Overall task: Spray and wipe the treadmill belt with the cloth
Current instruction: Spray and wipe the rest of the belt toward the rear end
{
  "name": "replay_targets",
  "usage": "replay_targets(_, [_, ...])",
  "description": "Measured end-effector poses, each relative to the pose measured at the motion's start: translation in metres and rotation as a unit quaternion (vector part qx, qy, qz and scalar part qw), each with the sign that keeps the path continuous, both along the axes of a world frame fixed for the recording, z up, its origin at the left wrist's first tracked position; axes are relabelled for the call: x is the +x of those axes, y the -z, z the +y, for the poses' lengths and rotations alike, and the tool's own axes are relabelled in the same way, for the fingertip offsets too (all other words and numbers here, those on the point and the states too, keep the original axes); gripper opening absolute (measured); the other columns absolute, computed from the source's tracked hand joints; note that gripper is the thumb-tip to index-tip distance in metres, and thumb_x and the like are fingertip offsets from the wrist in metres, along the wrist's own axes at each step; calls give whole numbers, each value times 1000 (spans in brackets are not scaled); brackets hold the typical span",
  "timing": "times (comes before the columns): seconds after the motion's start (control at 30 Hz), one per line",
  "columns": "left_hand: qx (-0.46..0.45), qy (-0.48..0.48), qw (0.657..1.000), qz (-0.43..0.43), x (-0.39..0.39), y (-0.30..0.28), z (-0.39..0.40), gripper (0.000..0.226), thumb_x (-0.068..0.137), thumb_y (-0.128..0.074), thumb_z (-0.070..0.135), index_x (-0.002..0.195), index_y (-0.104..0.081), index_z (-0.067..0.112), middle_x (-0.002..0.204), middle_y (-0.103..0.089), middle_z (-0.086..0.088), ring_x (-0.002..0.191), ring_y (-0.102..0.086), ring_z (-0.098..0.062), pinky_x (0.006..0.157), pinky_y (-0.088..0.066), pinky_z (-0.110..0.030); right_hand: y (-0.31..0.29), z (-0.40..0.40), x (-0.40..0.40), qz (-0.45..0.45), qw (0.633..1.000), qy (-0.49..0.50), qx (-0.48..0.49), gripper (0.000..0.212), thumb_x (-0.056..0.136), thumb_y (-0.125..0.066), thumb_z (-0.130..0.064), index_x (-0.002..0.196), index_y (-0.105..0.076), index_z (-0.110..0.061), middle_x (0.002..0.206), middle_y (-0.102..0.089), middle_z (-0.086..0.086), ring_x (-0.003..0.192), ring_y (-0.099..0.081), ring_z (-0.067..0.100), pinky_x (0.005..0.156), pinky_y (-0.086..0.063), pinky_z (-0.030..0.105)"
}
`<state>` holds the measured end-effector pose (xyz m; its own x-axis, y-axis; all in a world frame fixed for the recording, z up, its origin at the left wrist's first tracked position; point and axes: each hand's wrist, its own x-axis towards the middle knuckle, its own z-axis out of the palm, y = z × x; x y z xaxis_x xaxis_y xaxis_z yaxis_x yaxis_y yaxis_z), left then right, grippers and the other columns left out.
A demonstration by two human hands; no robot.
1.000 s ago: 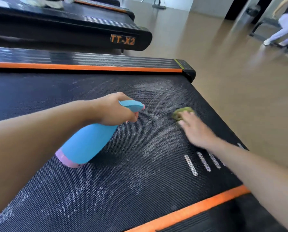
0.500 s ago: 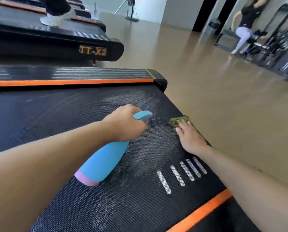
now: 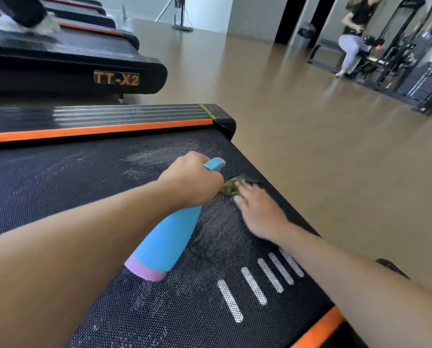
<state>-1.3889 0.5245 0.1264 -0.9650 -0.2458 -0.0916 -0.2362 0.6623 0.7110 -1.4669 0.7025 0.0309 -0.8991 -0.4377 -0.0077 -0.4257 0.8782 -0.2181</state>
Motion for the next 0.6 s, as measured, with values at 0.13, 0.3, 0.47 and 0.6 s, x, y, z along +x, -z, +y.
replay_targets(0.13, [-7,-10,999,-38,-8,0,3,22,88,-60,31,102,-67,15,90,-66,-5,81,-61,-28,60,-40,-29,9,7,-31,-27,998,58,-3,53,105,-26,-38,154,-22,-20,163,-11,-4,150,-4,16,122,-7,34])
replay_targets(0.3, [1,-54,997,-60,-18,2,0,30,89,-62,34,107,-61,10,90,-62,-5,82,-60,-27,60,-41,-29,10,8,-32,-13,998,52,-10,53,105,-26,-38,154,-22,-20,163,-11,-4,150,-5,16,121,-7,33])
replay_targets(0.47, [-8,-72,995,-62,-21,5,3,34,92,-64,41,105,-56,11,82,-52,0,88,-59,-29,71,-44,-31,13,10,-35,-7,999,42,-8,52,105,-25,-39,154,-21,-21,163,-10,-4,150,-5,15,120,-6,33])
replay_targets(0.6, [-12,-87,994,-59,-25,8,2,34,91,-67,39,106,-52,13,81,-50,1,86,-58,-27,70,-43,-30,16,11,-55,-8,995,97,-13,54,104,-22,-43,154,-21,-22,162,-13,-2,150,-9,19,119,-11,39])
